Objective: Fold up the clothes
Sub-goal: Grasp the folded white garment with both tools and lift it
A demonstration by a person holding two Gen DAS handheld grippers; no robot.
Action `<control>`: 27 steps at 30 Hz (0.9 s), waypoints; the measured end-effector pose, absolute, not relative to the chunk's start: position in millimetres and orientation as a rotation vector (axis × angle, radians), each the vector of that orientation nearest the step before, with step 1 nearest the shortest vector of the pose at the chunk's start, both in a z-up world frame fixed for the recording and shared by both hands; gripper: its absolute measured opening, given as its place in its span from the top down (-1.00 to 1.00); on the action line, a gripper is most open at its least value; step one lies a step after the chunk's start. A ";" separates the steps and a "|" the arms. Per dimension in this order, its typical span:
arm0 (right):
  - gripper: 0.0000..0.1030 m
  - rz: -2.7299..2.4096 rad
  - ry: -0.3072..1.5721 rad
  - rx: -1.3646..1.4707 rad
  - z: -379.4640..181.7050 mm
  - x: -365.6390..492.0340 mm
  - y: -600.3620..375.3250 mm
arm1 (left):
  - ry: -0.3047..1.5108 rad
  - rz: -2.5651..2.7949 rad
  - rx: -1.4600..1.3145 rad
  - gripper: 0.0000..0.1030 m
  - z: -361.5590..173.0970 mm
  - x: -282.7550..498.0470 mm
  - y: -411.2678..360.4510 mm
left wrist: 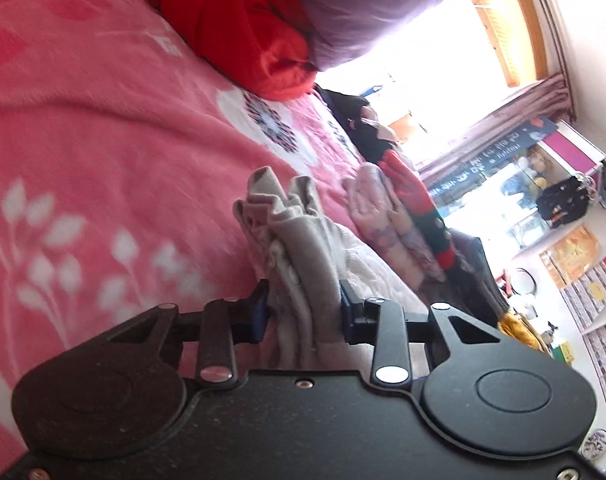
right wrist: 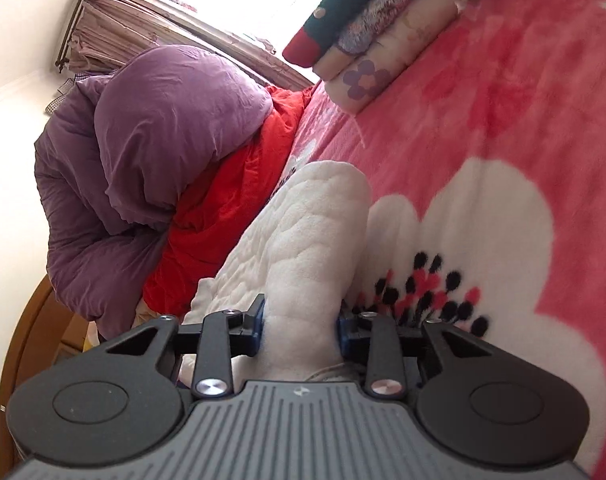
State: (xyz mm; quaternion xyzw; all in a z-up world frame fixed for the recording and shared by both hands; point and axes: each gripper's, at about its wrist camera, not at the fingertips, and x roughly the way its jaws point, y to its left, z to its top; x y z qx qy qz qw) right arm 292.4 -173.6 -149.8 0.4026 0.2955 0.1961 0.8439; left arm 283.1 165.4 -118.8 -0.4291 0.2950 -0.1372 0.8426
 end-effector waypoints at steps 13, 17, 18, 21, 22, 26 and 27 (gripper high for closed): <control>0.02 0.313 0.543 0.718 -79.0 171.0 -310.7 | 0.813 -0.352 -0.898 -0.25 -130.7 206.4 65.2; -0.51 0.221 0.595 0.804 -121.9 156.6 -338.1 | 0.810 -0.345 -0.918 -0.37 -132.3 198.1 66.2; -0.50 0.204 0.604 0.834 -132.6 153.4 -345.1 | 0.802 -0.348 -0.922 -0.43 -132.5 197.0 65.1; -0.50 0.185 0.608 0.890 -152.0 149.2 -360.5 | 0.804 -0.346 -0.923 -0.46 -137.0 199.0 58.1; -0.51 0.191 0.598 0.870 -151.7 151.2 -360.1 | 0.803 -0.350 -0.918 -0.47 -138.3 200.0 55.9; -0.51 0.214 0.635 0.891 -169.3 161.3 -357.7 | 0.796 -0.350 -0.923 -0.54 -140.1 202.4 47.4; -0.52 0.217 0.626 0.881 -170.4 162.1 -355.7 | 0.794 -0.347 -0.927 -0.54 -140.9 202.9 46.0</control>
